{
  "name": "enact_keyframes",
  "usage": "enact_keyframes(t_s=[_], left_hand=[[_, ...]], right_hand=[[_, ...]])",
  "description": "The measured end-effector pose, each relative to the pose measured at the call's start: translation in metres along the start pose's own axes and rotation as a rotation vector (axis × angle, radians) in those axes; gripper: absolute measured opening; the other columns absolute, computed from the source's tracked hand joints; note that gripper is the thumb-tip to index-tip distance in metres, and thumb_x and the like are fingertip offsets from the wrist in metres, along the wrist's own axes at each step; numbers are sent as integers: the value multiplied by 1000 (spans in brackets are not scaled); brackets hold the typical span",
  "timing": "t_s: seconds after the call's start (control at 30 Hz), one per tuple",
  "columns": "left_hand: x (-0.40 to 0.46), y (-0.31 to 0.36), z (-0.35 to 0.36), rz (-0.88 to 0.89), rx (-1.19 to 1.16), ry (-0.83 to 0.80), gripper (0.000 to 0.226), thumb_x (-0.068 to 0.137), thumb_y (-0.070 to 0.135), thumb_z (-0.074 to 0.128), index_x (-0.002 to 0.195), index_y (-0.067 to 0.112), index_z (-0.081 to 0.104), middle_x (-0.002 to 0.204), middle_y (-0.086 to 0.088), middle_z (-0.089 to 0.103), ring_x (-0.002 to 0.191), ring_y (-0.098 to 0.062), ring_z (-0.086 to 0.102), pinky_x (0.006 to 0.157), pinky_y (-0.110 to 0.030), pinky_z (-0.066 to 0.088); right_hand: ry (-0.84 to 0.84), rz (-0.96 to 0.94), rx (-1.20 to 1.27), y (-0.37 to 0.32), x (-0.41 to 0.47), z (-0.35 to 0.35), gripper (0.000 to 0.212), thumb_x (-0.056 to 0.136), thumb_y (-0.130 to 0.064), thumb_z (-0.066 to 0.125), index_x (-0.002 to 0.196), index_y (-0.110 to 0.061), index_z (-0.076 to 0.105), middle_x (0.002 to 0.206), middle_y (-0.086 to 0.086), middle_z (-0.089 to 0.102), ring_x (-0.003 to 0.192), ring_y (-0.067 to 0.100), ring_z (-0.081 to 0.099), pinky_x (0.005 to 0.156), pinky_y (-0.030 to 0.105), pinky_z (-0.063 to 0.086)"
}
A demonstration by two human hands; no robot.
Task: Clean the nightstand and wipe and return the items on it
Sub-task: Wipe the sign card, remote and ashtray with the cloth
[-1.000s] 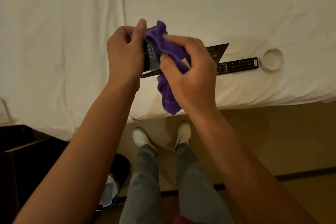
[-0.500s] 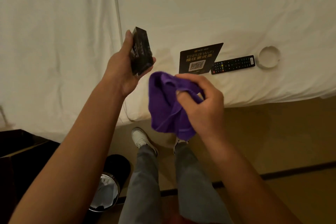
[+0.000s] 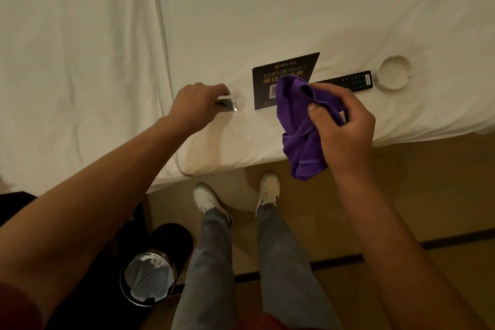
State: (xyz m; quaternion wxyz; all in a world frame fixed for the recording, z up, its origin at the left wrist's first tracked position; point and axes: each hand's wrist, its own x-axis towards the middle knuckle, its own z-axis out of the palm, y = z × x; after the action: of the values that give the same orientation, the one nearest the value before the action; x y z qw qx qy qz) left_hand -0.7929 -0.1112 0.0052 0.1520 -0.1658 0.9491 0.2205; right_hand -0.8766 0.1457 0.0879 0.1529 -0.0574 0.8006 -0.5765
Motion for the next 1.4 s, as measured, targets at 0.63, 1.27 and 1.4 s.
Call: enact_keyframes(t_s=[0.63,1.27,1.4], left_hand=[[2,15,47,-52,43,45,32,95,26,66,125,16,63,111,-9,72,98,-32,65,70,-35,46],[41,80,7,-69,-639,46,33,105,32,53,129,15,67,126,-4,70,115,-17,62,98,-32,49],[40,98,-7,-166,-908,60,27,104,38,54,107,21,74,98,8,79,95,-7,74,84,-26,60]], right_hand=[[14,62,17,22,5,-21,29,88,-21,71,117,-24,74,107,-15,74,98,3,70,73,14,55],[143,65,52,17,18,-32,26,87,-17,71,112,-27,75,102,-19,75,99,3,70,77,17,57],[190,10,74,-2,33,-39,29,87,-14,71,115,-19,75,105,-15,75,101,2,70,83,18,56]])
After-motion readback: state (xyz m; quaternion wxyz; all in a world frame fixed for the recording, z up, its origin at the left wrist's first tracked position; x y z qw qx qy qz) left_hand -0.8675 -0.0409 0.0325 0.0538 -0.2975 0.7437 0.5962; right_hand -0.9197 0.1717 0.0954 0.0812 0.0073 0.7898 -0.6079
